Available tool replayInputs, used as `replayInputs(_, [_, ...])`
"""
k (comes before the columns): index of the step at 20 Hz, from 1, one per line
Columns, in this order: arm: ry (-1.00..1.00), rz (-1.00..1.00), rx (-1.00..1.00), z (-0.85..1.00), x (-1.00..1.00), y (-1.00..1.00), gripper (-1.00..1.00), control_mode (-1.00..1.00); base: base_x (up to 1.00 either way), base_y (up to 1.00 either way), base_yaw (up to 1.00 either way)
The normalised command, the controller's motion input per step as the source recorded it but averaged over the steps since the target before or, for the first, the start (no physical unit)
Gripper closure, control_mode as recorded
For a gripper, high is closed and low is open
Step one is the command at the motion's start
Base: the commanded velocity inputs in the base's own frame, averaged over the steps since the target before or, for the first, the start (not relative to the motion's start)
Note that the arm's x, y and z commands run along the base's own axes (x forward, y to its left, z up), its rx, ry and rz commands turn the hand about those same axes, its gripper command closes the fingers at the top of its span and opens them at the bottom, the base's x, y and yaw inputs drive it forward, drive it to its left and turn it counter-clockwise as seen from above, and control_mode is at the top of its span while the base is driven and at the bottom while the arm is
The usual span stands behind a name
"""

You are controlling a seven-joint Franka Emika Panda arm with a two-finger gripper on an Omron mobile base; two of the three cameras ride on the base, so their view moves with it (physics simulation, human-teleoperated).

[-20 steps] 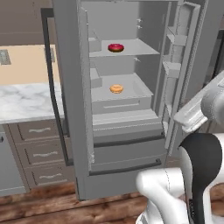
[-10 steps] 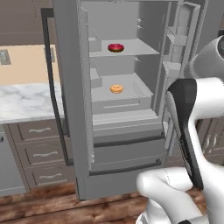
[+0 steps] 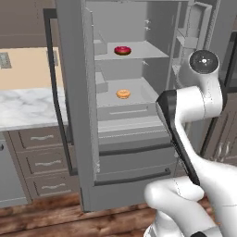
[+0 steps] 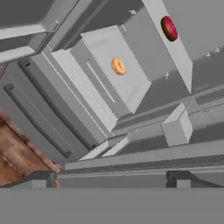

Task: Take the donuts from the fridge and place them on the empty tray on the dining counter.

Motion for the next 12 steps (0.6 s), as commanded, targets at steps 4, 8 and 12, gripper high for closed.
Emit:
replayInputs(4, [-0.03,0.0,-0.21,-0.3,0.57,0.0,-1.0,-1.0,0.0,0.0,0.0])
replayInputs(8, [0.05,0.0,-0.03,-0.11,0.88,-0.23,-1.0,-1.0,0.0,0.0,0.0])
replayInputs(12, [0.04,0.0,0.0,-0.04,1.0,-0.24,-1.0,-1.0,0.0,0.0,0.0])
